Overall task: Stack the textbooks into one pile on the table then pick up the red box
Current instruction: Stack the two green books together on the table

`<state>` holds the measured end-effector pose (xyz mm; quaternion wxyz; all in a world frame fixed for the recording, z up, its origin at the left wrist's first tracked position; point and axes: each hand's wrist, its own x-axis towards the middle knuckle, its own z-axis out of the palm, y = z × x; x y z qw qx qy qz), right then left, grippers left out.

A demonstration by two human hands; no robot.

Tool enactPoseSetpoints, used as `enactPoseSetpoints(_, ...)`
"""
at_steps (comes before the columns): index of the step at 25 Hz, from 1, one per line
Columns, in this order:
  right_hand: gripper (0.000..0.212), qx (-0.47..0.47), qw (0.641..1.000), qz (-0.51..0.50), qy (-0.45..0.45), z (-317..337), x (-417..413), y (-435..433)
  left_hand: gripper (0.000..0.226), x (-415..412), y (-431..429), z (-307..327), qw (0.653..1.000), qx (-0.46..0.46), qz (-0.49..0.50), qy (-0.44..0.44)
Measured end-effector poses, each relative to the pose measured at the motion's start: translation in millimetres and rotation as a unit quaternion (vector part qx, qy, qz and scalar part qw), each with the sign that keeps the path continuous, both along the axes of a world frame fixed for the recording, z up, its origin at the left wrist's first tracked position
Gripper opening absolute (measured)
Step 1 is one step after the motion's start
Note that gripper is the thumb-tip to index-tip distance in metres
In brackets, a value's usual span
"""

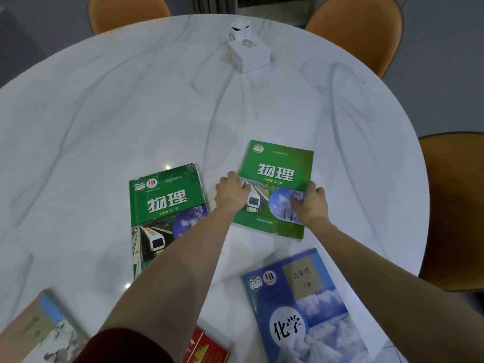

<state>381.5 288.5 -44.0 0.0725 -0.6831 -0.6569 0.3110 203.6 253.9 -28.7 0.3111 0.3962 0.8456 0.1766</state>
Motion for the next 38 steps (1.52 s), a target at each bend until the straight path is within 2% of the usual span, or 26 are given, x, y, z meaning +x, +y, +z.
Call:
enactPoseSetpoints(2, 0.043, -0.017, 0.999, -0.037, 0.026, -0.6, 2.5, 2.2, 0.046, -2.1, 1.1, 2.6, 0.997, 0.005, 0.040, -0.065)
enactPoseSetpoints(5, 0.039, -0.029, 0.997, -0.064, 0.042, 0.0, 7.4, 4.7, 0.033, -2.0, -4.1, 3.2, 0.990, 0.021, 0.046, -0.128)
enactPoseSetpoints(9, 0.035, -0.042, 0.989, -0.102, 0.093, -1.9, 12.0, 3.0, 0.028, 6.8, -18.4, 5.4, 0.964, 0.094, 0.096, -0.228)
enactPoseSetpoints(15, 0.037, -0.056, 0.952, -0.170, 0.248, 13.9, 9.9, -9.9, 0.032, 3.3, -51.0, 33.1, 0.910, 0.174, 0.166, -0.339)
enactPoseSetpoints(18, 0.037, -0.064, 0.929, -0.144, 0.335, 29.6, -10.3, -14.3, 0.035, -16.6, -70.5, 47.7, 0.883, 0.205, 0.216, -0.361)
enactPoseSetpoints(23, 0.037, -0.076, 0.915, -0.075, 0.389, 53.2, -65.4, -28.3, 0.036, -61.2, -108.8, 63.9, 0.862, 0.223, 0.288, -0.353)
enactPoseSetpoints(27, 0.039, -0.095, 0.920, -0.029, 0.379, 51.5, -110.9, -45.1, 0.037, -94.8, -139.8, 61.1, 0.856, 0.237, 0.332, -0.318)
enactPoseSetpoints(33, 0.035, -0.130, 0.943, 0.016, 0.306, 29.8, -157.5, -73.1, 0.030, -125.9, -180.1, 33.0, 0.847, 0.229, 0.384, -0.288)
enactPoseSetpoints(38, 0.032, -0.135, 0.961, 0.046, 0.237, 12.1, -174.0, -85.4, 0.030, -138.7, -190.9, 10.5, 0.868, 0.187, 0.393, -0.238)
